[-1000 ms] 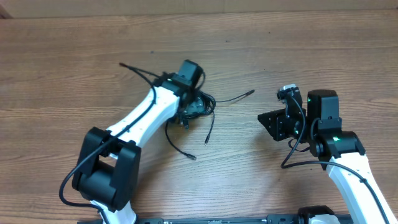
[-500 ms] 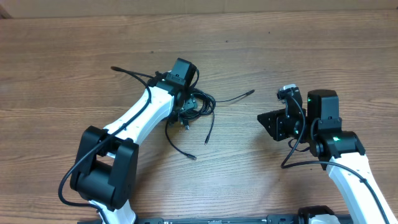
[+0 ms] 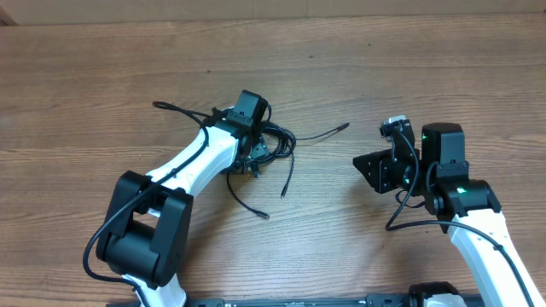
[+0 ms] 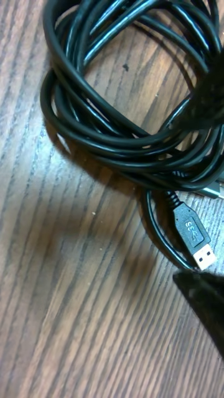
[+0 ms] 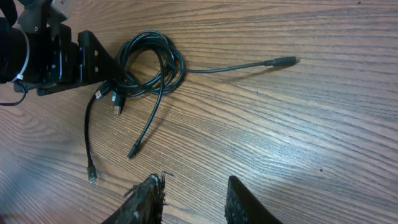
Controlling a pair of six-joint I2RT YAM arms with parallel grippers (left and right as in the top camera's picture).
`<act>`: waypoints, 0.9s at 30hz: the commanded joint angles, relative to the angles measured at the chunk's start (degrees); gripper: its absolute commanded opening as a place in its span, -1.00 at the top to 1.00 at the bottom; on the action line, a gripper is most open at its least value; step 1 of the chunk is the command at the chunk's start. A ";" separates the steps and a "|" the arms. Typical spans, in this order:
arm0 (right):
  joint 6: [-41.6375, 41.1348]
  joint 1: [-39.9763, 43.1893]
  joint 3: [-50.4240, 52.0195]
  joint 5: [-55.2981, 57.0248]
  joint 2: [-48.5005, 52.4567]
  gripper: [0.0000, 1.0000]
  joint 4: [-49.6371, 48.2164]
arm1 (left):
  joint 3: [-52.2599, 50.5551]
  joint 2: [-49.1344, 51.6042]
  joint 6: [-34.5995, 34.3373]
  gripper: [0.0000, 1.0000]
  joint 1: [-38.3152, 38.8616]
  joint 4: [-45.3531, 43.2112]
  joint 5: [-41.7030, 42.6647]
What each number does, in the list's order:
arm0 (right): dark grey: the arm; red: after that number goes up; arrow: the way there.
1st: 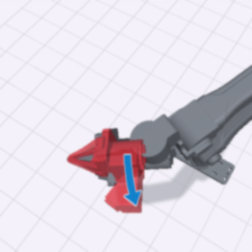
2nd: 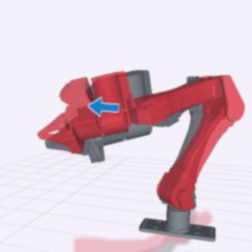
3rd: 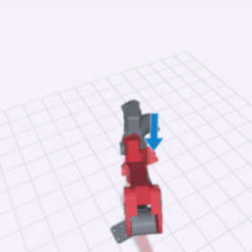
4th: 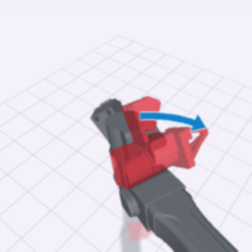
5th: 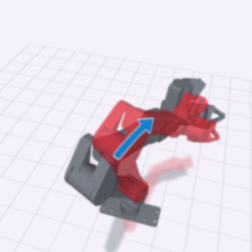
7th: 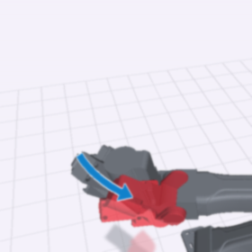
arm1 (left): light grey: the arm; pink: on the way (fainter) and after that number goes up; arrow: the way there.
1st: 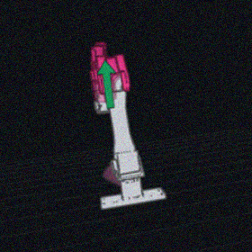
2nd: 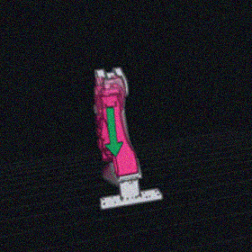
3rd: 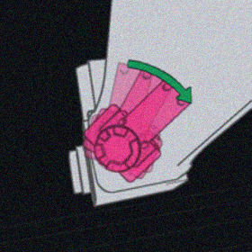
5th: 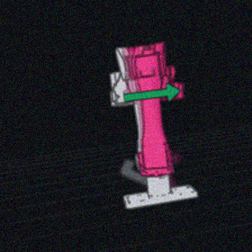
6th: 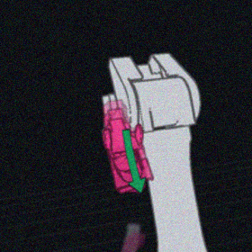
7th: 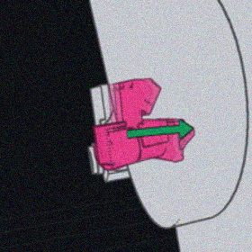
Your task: Untangle cables
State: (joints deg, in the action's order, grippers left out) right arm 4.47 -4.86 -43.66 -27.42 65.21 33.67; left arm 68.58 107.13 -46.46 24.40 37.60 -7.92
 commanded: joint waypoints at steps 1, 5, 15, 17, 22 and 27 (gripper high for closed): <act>-0.20 0.09 -1.40 0.42 -0.15 0.37 -0.13 | -0.39 -1.49 -0.33 -0.31 0.55 -0.61 0.31; -0.20 0.11 -1.40 0.39 -0.15 0.38 -0.13 | -0.50 -1.49 -0.31 -0.31 0.76 -1.55 0.26; -0.20 0.09 -1.42 0.39 -0.13 0.37 -0.17 | -0.96 -1.49 -0.55 -0.32 1.05 -2.36 0.98; -0.20 0.09 -1.42 0.39 -0.13 0.37 -0.17 | -0.96 -1.49 -0.55 -0.33 1.27 -2.62 0.96; -0.20 0.09 -1.42 0.39 -0.13 0.37 -0.15 | -0.96 -1.49 -0.50 -0.33 1.68 -3.02 0.92; -0.20 0.09 -1.40 0.39 -0.13 0.37 -0.15 | -0.98 -1.49 -0.50 -0.29 1.99 -2.99 0.90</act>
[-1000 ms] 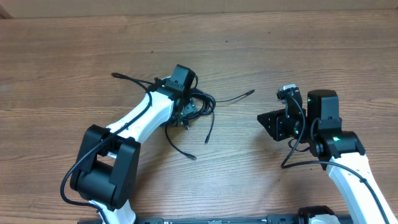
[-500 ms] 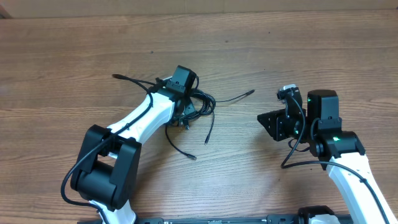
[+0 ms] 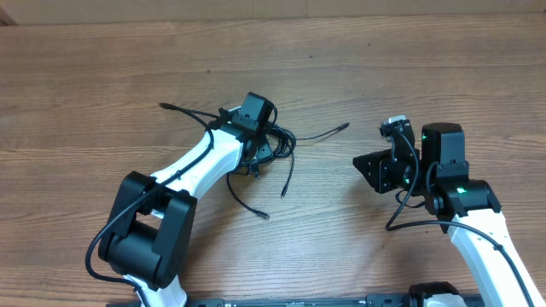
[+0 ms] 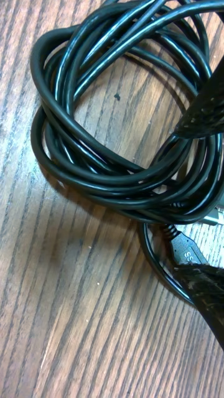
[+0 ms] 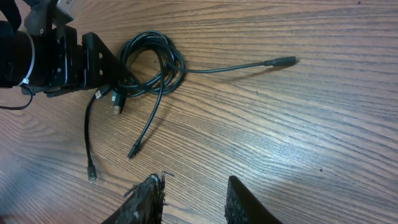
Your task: Untangle cables
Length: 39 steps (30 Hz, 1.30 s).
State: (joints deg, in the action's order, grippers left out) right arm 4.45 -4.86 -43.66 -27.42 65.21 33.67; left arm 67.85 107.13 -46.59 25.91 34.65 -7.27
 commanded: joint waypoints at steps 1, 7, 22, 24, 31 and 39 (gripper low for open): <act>-0.17 0.09 -1.42 0.39 -0.13 0.37 -0.15 | -0.26 -1.49 -0.39 -0.29 0.50 -0.07 0.24; -0.17 0.09 -1.42 0.39 -0.15 0.37 -0.13 | -0.26 -1.49 -0.39 -0.29 0.50 -0.22 0.26; -0.20 0.09 -1.40 0.39 -0.13 0.37 -0.15 | -0.28 -1.49 -0.17 0.07 0.48 -0.87 -1.11; -0.17 0.09 -1.40 0.39 -0.13 0.37 -0.15 | -0.28 -1.49 -0.17 0.07 0.48 -0.87 -1.14; -0.17 0.09 -1.40 0.39 -0.13 0.37 -0.15 | -0.28 -1.49 -0.20 0.03 0.48 -0.90 -1.70; -0.17 0.09 -1.40 0.39 -0.13 0.37 -0.15 | -0.28 -1.49 -0.20 0.02 0.48 -1.01 -2.19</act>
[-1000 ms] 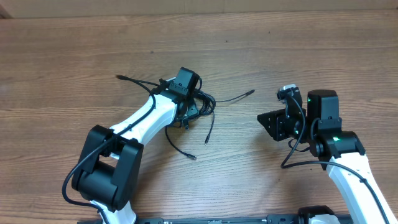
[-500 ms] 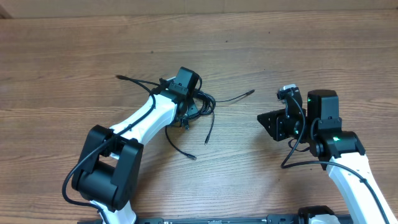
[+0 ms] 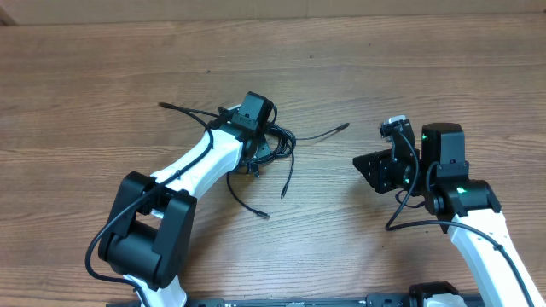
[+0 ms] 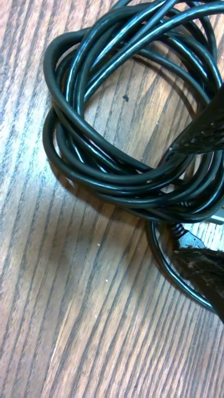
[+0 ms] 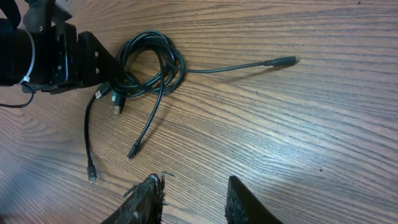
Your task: Untangle cables
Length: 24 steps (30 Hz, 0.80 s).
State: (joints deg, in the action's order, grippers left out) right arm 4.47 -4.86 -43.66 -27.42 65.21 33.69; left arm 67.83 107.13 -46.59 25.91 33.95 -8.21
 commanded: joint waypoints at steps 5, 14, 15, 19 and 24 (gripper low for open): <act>-0.20 0.09 -1.40 0.39 -0.13 0.37 -0.17 | -0.28 -0.46 -0.20 0.03 0.48 -0.35 -2.32; -0.20 0.09 -1.40 0.39 -0.13 0.37 -0.35 | -0.24 1.03 -0.39 0.30 0.37 -3.76 0.76; -0.20 0.09 -1.40 0.39 -0.13 0.37 -0.35 | -0.24 1.03 -0.39 0.34 0.37 -4.00 0.76; -0.20 0.09 -1.40 0.42 -0.13 0.37 -0.37 | -0.26 1.27 -0.26 0.35 0.42 -3.63 0.48; -0.20 0.09 -1.40 0.42 -0.13 0.37 -0.59 | -0.26 2.45 -0.17 0.25 0.42 -1.16 0.28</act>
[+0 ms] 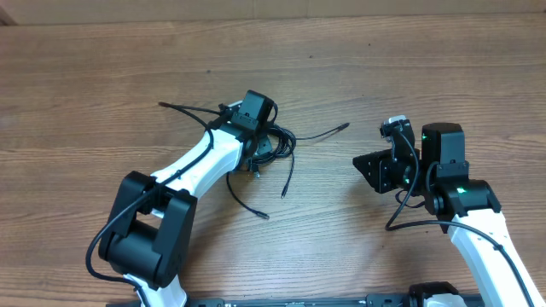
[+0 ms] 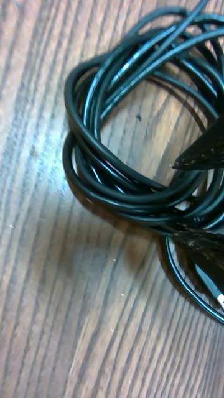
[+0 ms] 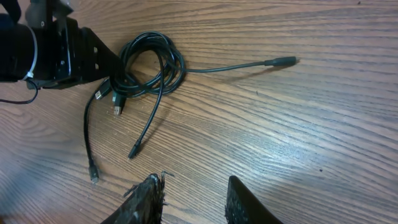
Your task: Untangle cables
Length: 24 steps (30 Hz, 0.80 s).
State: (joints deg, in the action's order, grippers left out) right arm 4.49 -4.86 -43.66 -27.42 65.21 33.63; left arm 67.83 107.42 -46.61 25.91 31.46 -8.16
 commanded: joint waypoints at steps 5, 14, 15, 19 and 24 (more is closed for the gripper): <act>-0.22 0.09 -1.40 0.42 -0.13 0.37 -0.50 | -0.26 3.52 -0.17 0.16 0.42 2.19 0.28; -0.22 0.09 -1.40 0.42 -0.13 0.37 -0.50 | -0.24 5.09 -0.39 0.58 0.42 2.10 1.01; -0.22 0.09 -1.42 0.42 -0.13 0.37 -0.50 | -0.24 5.09 -0.39 0.68 0.39 2.10 1.25; -0.22 0.09 -1.40 0.42 -0.13 0.37 -0.50 | -0.22 5.07 -0.35 0.92 0.37 2.14 2.47; -0.22 0.09 -1.40 0.42 -0.13 0.37 -0.50 | 0.63 4.09 0.22 0.91 0.35 3.72 3.37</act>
State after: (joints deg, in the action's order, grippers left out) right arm 4.47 -4.89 -43.66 -27.42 65.21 33.54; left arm 68.53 109.95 -47.03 25.93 33.01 -6.61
